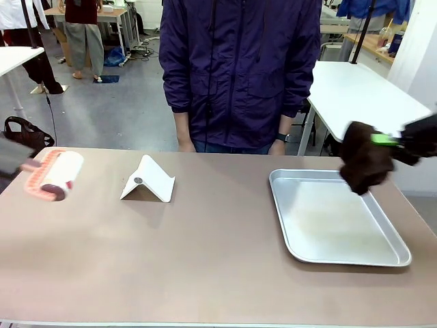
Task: Clean the surface of the table.
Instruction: Return the Lint Roller and towel to their original positions.
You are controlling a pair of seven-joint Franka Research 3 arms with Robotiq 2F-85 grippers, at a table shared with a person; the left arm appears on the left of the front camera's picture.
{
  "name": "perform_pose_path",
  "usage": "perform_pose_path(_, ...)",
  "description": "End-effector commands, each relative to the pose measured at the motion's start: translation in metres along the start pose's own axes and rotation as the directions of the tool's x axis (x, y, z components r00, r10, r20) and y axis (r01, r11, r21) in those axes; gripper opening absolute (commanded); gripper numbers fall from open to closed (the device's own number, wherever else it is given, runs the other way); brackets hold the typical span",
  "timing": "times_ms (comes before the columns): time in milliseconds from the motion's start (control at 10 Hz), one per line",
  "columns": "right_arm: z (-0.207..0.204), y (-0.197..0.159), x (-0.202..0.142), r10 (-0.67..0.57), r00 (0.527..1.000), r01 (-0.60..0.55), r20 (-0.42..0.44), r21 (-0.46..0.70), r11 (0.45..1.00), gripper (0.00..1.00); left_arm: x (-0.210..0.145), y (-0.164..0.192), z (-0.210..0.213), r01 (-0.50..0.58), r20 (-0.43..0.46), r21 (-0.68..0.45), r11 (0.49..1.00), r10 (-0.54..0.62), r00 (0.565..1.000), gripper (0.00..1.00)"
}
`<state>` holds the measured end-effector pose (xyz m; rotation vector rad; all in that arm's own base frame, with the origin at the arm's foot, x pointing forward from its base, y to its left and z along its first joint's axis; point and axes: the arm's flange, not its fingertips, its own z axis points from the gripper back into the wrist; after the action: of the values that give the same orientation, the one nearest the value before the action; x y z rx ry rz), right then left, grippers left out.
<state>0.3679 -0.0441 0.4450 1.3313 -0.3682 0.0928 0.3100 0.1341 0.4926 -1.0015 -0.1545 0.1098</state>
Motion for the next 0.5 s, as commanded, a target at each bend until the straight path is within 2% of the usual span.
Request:
perform_pose_path(0, -0.059, 0.008, 0.019, 0.018, 0.999, -0.019, -0.038, -0.039, 0.999, 0.11, 0.036, -0.031, -0.03, -0.032, -0.032, 0.093, 0.995, 0.035, 0.999, 0.22)
perform_pose_path(200, -0.124, 0.007, 0.023, 0.025, 0.994, -0.034, -0.107, -0.087, 0.996, 0.11, 0.06, -0.069, -0.063, -0.017, -0.029, 0.141, 0.99, 0.021, 0.999, 0.22)
perform_pose_path(400, -0.182, -0.004, 0.024, -0.008, 0.987, -0.015, -0.16, -0.142, 0.99, 0.11, 0.073, -0.103, -0.097, 0.044, -0.059, 0.208, 0.977, -0.032, 0.998, 0.22)
